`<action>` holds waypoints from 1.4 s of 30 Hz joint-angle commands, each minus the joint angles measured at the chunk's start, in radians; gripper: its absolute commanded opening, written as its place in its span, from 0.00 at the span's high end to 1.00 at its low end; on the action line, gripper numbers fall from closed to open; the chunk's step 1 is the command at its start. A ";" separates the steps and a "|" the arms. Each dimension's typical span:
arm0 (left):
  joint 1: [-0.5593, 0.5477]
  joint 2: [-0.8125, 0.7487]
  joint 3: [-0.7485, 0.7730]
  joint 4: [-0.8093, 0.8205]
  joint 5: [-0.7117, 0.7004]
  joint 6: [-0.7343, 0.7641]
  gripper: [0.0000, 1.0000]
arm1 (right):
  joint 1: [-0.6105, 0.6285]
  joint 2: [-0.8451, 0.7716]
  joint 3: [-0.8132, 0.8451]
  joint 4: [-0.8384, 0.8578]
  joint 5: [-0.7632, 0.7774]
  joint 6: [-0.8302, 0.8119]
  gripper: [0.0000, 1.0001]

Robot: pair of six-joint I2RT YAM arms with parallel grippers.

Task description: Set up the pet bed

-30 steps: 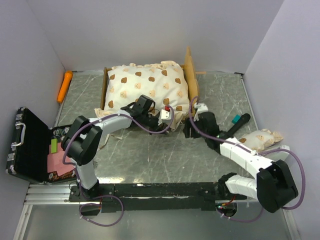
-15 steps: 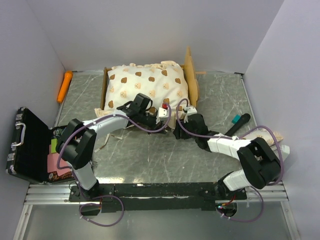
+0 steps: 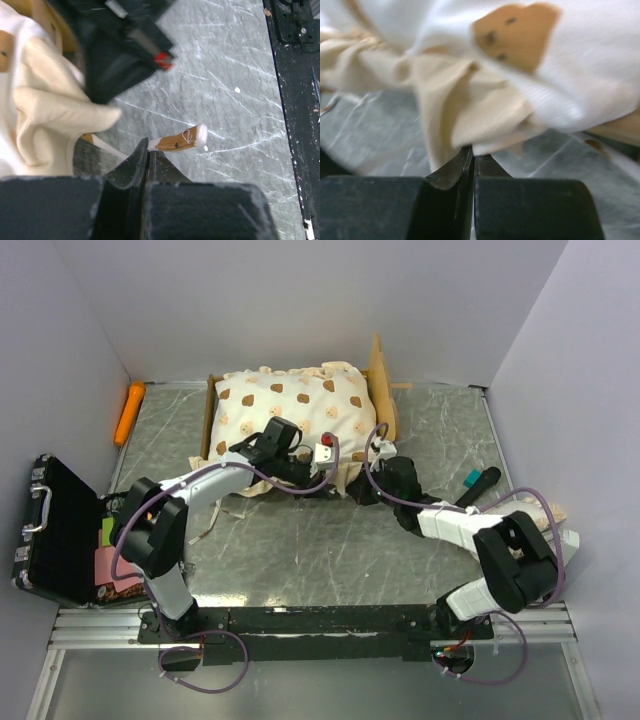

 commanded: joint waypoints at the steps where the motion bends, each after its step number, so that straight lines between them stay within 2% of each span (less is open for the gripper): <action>1: 0.028 -0.044 0.058 -0.022 0.055 -0.014 0.99 | 0.022 -0.102 0.095 -0.104 -0.186 0.031 1.00; 4: 0.056 -0.041 0.081 -0.028 0.035 -0.009 0.99 | 0.052 -0.157 0.157 -0.201 -0.255 0.044 1.00; 8: 0.074 -0.039 0.098 -0.033 0.025 -0.005 0.99 | 0.046 -0.201 0.172 -0.184 -0.341 0.138 1.00; 13: 0.074 -0.042 0.096 -0.039 0.000 0.012 0.99 | 0.005 -0.205 0.117 -0.026 -0.469 0.290 1.00; 16: 0.074 -0.047 0.095 -0.051 -0.009 0.031 0.99 | -0.048 -0.224 0.048 0.020 -0.489 0.353 1.00; 20: 0.074 -0.045 0.095 -0.056 -0.015 0.043 0.99 | -0.138 -0.284 -0.102 0.236 -0.536 0.526 1.00; 21: 0.074 -0.045 0.093 -0.056 -0.015 0.045 0.99 | -0.147 -0.301 -0.084 0.197 -0.541 0.515 1.00; 24: 0.076 -0.036 0.101 -0.061 -0.012 0.043 0.99 | -0.147 -0.344 -0.006 -0.122 -0.455 0.333 1.00; 27: 0.074 -0.042 0.099 -0.053 -0.012 0.043 0.99 | -0.177 -0.387 -0.048 -0.224 -0.383 0.281 1.00; 30: 0.074 -0.034 0.102 -0.047 -0.002 0.032 0.99 | -0.187 -0.424 -0.076 -0.361 -0.207 0.206 1.00; 32: 0.073 -0.027 0.107 -0.051 0.012 0.029 0.99 | -0.185 -0.436 -0.091 -0.405 -0.061 0.166 0.93; 37: 0.056 -0.013 0.098 -0.056 0.031 0.029 0.99 | -0.216 -0.413 -0.141 -0.397 0.140 0.114 0.79; 40: 0.038 -0.011 0.099 -0.062 0.029 0.031 0.99 | -0.286 -0.360 -0.116 -0.413 0.119 0.104 0.67; 42: 0.027 -0.014 0.099 -0.058 0.035 0.026 0.99 | -0.309 -0.353 -0.108 -0.413 0.102 0.112 0.52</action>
